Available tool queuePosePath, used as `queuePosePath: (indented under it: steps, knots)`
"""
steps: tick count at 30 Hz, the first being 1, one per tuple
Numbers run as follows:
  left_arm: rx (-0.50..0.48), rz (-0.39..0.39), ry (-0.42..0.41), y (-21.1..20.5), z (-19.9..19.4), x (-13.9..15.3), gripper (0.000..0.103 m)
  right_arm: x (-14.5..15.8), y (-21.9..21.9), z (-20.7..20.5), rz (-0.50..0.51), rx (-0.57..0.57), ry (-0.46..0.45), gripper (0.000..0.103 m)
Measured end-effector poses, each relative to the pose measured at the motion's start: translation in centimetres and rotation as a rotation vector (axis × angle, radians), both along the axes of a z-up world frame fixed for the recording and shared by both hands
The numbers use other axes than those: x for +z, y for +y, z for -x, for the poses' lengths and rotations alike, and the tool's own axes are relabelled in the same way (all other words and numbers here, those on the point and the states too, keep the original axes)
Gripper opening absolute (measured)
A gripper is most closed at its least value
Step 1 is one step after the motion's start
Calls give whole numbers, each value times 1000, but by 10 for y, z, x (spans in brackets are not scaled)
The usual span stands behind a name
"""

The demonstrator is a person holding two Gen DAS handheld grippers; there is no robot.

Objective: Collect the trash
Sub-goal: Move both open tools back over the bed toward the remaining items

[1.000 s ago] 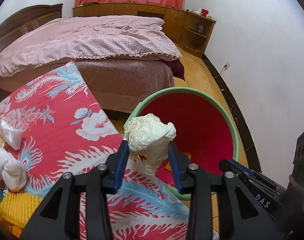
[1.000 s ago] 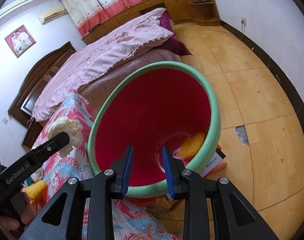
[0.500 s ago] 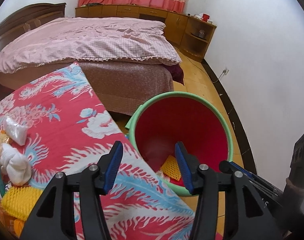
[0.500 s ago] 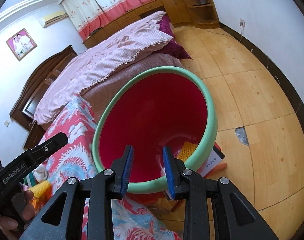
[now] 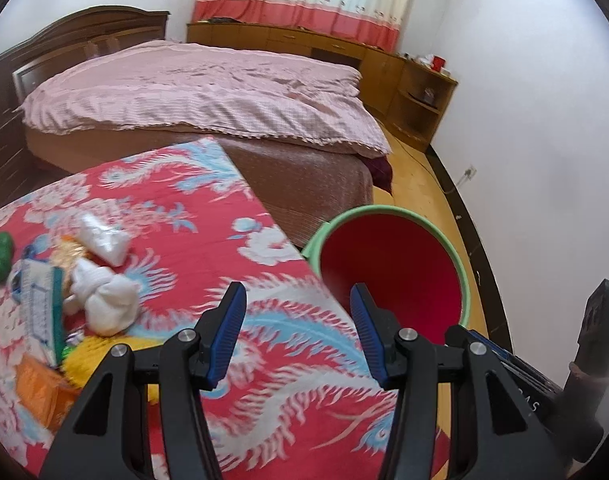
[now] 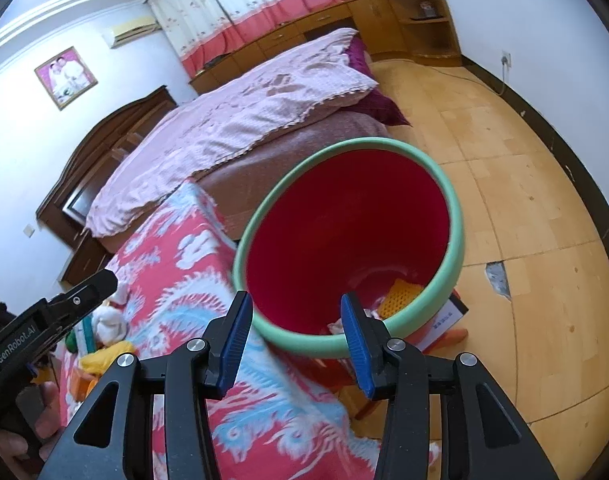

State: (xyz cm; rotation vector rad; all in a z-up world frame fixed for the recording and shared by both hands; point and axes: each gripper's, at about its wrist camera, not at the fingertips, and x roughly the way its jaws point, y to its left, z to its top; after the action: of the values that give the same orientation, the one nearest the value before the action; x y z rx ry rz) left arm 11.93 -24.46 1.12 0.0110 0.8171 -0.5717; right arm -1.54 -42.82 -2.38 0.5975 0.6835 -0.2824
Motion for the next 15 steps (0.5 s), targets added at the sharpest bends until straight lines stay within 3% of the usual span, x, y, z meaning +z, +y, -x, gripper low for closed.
queuePosePath:
  steps: [15]
  knots:
    - [179,12,-24,97,17,18,54,13,57,-1,11,132,-20,53]
